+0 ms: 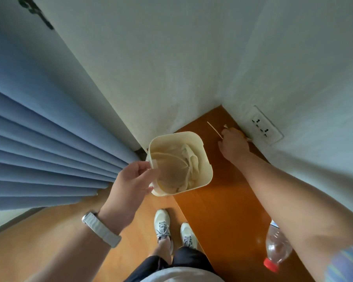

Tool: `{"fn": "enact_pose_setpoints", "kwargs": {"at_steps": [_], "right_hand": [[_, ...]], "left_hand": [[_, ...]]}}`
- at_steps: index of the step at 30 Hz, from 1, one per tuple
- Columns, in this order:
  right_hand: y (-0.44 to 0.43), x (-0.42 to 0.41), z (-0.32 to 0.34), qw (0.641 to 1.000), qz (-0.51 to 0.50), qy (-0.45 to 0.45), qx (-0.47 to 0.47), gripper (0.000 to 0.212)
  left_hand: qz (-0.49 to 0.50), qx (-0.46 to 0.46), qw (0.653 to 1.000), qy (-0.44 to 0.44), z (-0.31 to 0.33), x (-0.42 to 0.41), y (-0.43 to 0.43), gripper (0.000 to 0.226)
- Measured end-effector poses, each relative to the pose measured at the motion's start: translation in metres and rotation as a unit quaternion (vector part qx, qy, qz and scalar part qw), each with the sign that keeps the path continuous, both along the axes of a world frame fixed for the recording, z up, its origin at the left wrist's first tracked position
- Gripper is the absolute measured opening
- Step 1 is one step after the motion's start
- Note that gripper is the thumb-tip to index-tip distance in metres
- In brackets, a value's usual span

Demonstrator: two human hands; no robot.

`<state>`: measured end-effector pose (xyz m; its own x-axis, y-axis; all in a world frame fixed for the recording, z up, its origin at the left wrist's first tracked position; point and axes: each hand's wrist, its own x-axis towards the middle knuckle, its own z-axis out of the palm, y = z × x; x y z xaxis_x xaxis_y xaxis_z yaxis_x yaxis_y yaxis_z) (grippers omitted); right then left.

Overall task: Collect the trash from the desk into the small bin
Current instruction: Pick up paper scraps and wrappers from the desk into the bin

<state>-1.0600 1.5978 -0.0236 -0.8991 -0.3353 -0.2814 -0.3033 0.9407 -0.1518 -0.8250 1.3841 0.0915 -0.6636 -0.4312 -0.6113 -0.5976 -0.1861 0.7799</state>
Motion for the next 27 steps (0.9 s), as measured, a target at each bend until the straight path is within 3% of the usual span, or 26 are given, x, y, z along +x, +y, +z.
{"fn": "enact_pose_setpoints", "kwargs": {"at_steps": [8,11,12,17,21,27], "right_hand": [[-0.020,-0.020,0.002,0.993,0.029,-0.053,0.102,0.019],[-0.020,-0.014,0.003,0.994,0.022,-0.051,0.098,0.012],[-0.018,-0.011,0.003,0.996,0.012,-0.059,0.073,0.007],[-0.008,0.012,0.024,0.989,-0.030,-0.118,-0.079,0.022],[-0.005,0.036,0.066,0.976,-0.063,-0.050,-0.203,0.014],[0.000,0.067,0.142,0.908,-0.120,0.033,-0.399,0.010]], "left_hand": [[0.007,-0.001,1.000,-0.002,-0.009,-0.016,-0.006,0.040],[-0.001,0.003,1.000,-0.005,-0.011,-0.023,-0.004,0.043],[-0.006,0.004,1.000,-0.005,-0.010,-0.024,-0.004,0.044],[-0.011,0.005,1.000,0.006,-0.003,-0.028,-0.007,0.039],[-0.019,0.002,1.000,0.005,-0.004,-0.026,-0.013,0.020],[-0.033,0.006,0.999,0.013,-0.004,-0.024,-0.025,0.020]]}}
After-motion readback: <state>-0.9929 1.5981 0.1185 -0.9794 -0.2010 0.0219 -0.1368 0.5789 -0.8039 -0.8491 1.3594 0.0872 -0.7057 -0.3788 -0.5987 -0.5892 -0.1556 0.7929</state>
